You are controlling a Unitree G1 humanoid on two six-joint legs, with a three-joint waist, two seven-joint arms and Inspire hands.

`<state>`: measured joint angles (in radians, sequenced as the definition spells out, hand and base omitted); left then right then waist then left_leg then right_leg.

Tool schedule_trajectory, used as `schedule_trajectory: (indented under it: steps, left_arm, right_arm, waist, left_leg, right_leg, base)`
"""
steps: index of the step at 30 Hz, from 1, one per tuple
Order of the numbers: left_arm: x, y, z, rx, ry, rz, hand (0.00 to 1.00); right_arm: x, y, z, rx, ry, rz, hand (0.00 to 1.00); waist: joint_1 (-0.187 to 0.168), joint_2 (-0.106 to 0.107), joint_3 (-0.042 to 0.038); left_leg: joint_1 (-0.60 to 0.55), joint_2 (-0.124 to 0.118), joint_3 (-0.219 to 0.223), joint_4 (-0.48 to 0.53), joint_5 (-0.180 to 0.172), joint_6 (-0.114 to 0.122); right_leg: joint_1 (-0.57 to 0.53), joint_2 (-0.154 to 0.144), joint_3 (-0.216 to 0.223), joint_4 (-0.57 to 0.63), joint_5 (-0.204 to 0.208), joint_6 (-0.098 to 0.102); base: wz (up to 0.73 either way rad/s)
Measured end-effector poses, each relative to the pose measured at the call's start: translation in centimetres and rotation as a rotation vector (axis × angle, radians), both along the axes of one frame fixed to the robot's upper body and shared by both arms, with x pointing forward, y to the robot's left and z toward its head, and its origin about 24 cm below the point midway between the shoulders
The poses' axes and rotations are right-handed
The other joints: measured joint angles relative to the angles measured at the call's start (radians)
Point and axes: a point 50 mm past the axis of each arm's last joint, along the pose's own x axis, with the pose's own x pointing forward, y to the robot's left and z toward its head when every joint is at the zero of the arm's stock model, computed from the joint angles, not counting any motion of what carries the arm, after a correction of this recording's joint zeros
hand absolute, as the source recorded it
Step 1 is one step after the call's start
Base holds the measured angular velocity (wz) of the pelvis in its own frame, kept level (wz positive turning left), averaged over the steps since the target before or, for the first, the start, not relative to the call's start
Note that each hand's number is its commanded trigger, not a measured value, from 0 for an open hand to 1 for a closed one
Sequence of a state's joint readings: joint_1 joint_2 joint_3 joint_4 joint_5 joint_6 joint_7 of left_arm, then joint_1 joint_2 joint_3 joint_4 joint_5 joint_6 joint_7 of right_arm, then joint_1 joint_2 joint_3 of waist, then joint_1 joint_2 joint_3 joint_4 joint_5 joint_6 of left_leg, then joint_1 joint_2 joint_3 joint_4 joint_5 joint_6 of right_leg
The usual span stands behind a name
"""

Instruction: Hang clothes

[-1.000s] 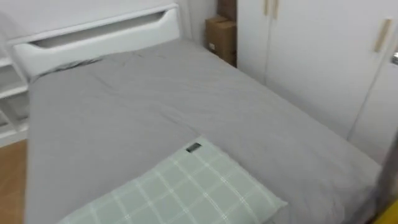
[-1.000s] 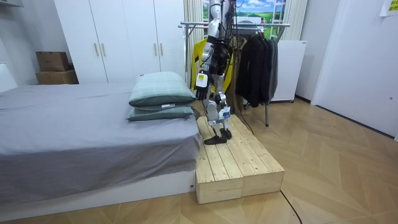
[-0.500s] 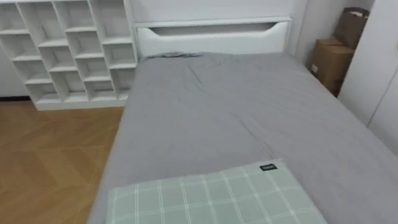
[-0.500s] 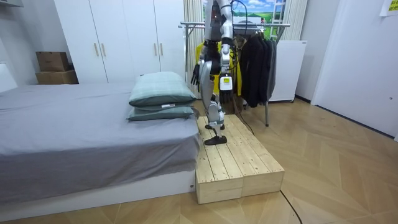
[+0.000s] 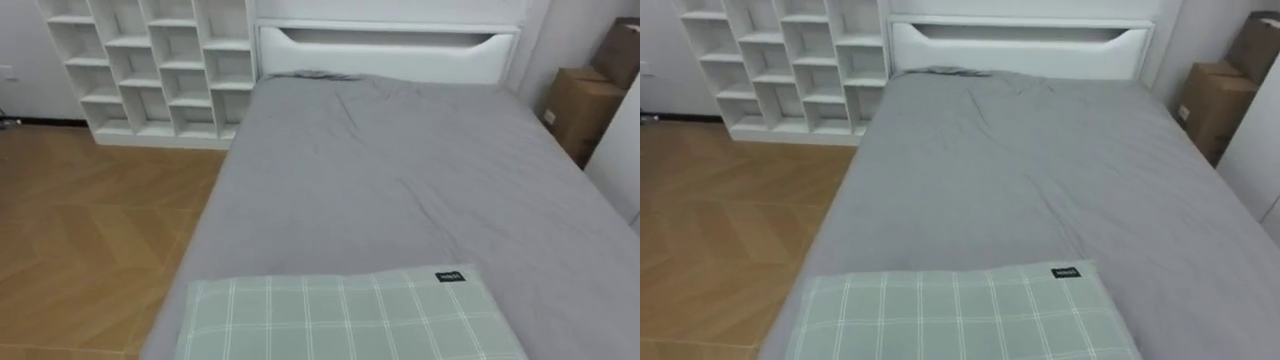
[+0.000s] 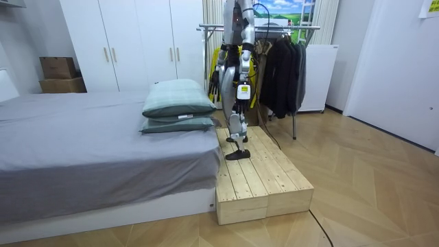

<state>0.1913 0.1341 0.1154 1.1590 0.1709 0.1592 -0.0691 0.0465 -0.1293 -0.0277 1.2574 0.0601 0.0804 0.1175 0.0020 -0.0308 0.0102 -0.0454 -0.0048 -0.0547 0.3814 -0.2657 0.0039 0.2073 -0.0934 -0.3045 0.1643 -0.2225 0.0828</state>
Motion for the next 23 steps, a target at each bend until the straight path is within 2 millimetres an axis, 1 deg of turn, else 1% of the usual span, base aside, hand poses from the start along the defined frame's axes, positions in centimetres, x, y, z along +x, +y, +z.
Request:
schedule_trajectory:
  steps: [2, 3, 4, 5, 6, 9, 10, 14, 16, 20, 23]
  left_arm:
    - [0.11, -0.05, -0.01, -0.002, -0.002, -0.001, 0.0]
    - [0.14, -0.04, -0.01, -0.002, -0.003, -0.003, 0.0]
    - [0.07, -0.04, -0.01, -0.002, 0.001, -0.009, 0.0]
    - [0.05, -0.03, -0.01, 0.0, 0.004, -0.016, 0.0]
    - [0.02, -0.02, -0.01, 0.001, 0.006, -0.021, 0.0]
    - [0.03, 0.01, -0.01, 0.002, 0.006, -0.019, 0.0]
    - [0.01, -0.03, -0.03, 0.002, 0.007, -0.019, 0.0]
    - [-0.02, -0.16, -0.06, -0.002, -0.001, -0.022, 0.0]
    - [-0.12, -0.29, -0.1, -0.006, 0.002, -0.021, 0.0]
    - [-0.03, -0.44, -0.13, -0.01, -0.003, -0.021, 0.0]
    - [0.05, -0.44, -0.13, -0.01, -0.01, -0.023, 0.0]
  right_arm:
    - [-0.32, 0.0, -0.05, 0.014, 0.007, -0.029, 0.0]
    - [-0.46, -0.02, -0.07, 0.021, 0.008, -0.05, 0.0]
    - [-0.63, -0.06, -0.08, 0.026, 0.009, -0.064, 0.0]
    - [-0.76, -0.07, -0.09, 0.027, 0.01, -0.073, 0.0]
    - [-0.77, -0.11, -0.07, 0.029, 0.005, -0.085, 0.0]
    - [-0.92, -0.21, -0.07, 0.031, 0.006, -0.111, 0.0]
    - [-0.93, -0.24, -0.06, 0.031, 0.005, -0.117, 0.0]
    - [-0.92, -0.32, -0.04, 0.028, -0.004, -0.126, 0.0]
    - [-0.81, -0.33, -0.02, 0.03, -0.016, -0.138, 0.0]
    - [-1.02, -0.32, -0.04, 0.036, -0.017, -0.162, 0.0]
    - [-1.05, -0.33, -0.04, 0.038, -0.018, -0.166, 0.0]
  waist:
    - [0.0, 0.001, 0.0009]
    - [0.0, 0.007, -0.0022]
    - [0.0, 0.002, 0.0008]
    - [0.0, 0.01, -0.0018]
    - [0.0, 0.008, -0.0009]
    - [-0.003, 0.014, -0.0017]
    - [-0.003, 0.017, -0.0034]
    - [-0.012, 0.025, -0.0039]
    - [-0.023, 0.03, -0.0032]
    - [-0.023, 0.037, -0.0016]
    - [-0.024, 0.039, -0.0021]
  left_leg:
    - [-0.002, 0.0, -0.005, 0.003, 0.0, 0.0]
    - [-0.004, 0.0, -0.007, 0.003, 0.0, -0.001]
    - [-0.004, -0.001, -0.007, 0.004, 0.0, -0.001]
    - [-0.003, -0.001, -0.007, 0.004, 0.0, -0.001]
    - [-0.002, -0.002, -0.008, 0.002, 0.0, 0.0]
    - [0.004, -0.003, -0.007, -0.003, 0.0, 0.0]
    - [0.004, -0.003, -0.006, -0.003, 0.0, -0.001]
    - [-0.002, -0.002, -0.003, -0.004, 0.002, -0.004]
    - [-0.002, -0.002, -0.003, -0.005, 0.004, -0.005]
    - [0.0, -0.001, 0.001, -0.005, 0.005, -0.005]
    - [0.002, -0.001, 0.002, -0.007, 0.006, -0.005]
  right_leg:
    - [0.001, 0.003, 0.004, 0.001, 0.0, 0.0]
    - [0.001, 0.003, 0.011, 0.002, 0.0, 0.0]
    - [0.0, 0.004, 0.03, 0.001, 0.0, 0.0]
    - [0.0, 0.005, 0.036, 0.002, 0.0, 0.0]
    - [-0.001, 0.005, 0.054, 0.002, 0.0, -0.001]
    - [-0.005, 0.006, 0.069, 0.002, 0.001, -0.001]
    - [-0.01, 0.007, 0.079, 0.003, 0.001, -0.002]
    - [-0.017, 0.007, 0.082, 0.003, 0.001, -0.002]
    - [-0.017, 0.007, 0.083, 0.002, 0.001, -0.002]
    - [-0.017, 0.007, 0.084, 0.002, 0.001, -0.002]
    - [-0.018, 0.007, 0.085, 0.002, 0.001, -0.002]
  base:
    - [0.1]
    - [0.04]
    - [0.0]
    - [-0.04]
    - [-0.05]
    - [-0.06]
    - [-0.09]
    - [-0.03]
    - [0.0]
    - [-0.02]
    - [0.0]
